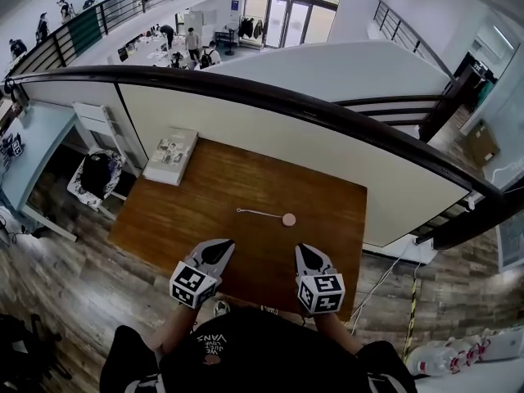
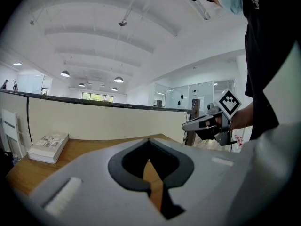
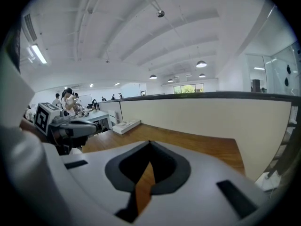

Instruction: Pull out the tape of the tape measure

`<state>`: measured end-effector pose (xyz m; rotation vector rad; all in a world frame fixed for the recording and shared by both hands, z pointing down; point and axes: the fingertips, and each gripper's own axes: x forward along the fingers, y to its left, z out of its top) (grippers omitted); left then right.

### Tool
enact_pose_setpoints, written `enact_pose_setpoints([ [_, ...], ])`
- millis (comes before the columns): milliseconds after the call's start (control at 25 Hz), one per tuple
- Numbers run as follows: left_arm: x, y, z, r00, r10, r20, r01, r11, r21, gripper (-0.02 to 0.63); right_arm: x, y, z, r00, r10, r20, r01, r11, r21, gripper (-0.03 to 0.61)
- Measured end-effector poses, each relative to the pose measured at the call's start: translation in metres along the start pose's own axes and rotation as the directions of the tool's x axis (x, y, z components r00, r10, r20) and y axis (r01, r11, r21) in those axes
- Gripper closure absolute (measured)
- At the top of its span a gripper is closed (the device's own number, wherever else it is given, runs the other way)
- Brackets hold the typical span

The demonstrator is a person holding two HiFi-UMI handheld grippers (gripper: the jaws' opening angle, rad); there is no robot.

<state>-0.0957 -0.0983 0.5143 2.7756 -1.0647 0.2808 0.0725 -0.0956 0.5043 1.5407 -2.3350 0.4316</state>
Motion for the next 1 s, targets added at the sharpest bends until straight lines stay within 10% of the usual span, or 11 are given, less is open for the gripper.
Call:
enact_pose_setpoints([
  [1000,0.013,0.001,0.001,1.0,-0.007,0.011,0.007,1.0,-0.015,0.603,0.011,-0.001,0.006,1.0,0.004,0.011,-0.004,1.0,-0.011,0.568],
])
